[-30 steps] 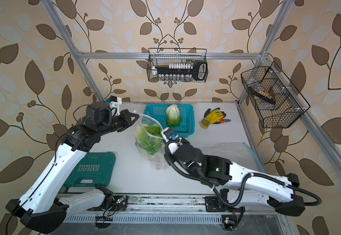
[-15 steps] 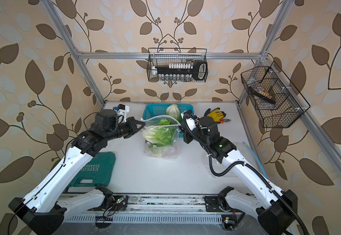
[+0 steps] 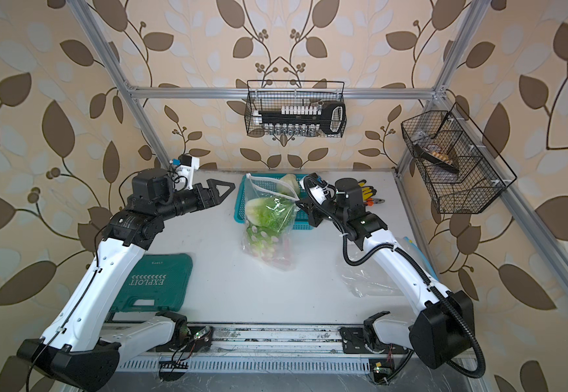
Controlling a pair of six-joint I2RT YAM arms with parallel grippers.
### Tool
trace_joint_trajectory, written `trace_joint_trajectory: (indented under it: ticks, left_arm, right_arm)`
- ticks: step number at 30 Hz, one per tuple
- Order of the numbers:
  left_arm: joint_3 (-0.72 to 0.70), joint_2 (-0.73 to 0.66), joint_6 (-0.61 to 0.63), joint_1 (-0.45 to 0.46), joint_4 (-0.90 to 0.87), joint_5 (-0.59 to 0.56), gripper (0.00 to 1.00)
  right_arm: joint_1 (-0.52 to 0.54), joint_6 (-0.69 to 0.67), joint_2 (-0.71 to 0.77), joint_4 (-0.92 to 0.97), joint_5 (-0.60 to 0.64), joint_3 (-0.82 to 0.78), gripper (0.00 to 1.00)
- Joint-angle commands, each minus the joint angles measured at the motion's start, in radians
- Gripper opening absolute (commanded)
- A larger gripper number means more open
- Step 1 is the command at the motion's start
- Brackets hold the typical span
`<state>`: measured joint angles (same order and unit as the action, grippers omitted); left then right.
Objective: Put the chinese cabbages into a zipper bag and zip it
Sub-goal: Adjust the zipper food storage bag at the center of the board.
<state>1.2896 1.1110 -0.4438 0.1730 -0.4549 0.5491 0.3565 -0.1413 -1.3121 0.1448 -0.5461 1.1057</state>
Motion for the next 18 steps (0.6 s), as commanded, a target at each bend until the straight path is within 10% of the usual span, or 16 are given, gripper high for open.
trace_joint_trajectory:
  ticks: [1, 7, 18]
  left_arm:
    - [-0.074, 0.033, 0.149, -0.034, 0.151, 0.117, 0.97]
    - [-0.156, 0.200, 0.096, -0.093, 0.499, 0.283, 0.97]
    - [0.083, 0.648, 0.050, -0.155, 0.588, 0.639, 0.87]
  right_arm:
    - [-0.024, -0.061, -0.053, 0.027, -0.118, 0.061, 0.00]
    - [-0.057, -0.074, -0.098, 0.036, -0.143, 0.088, 0.00]
    - [-0.095, -0.022, -0.134, -0.020, -0.185, 0.104, 0.00]
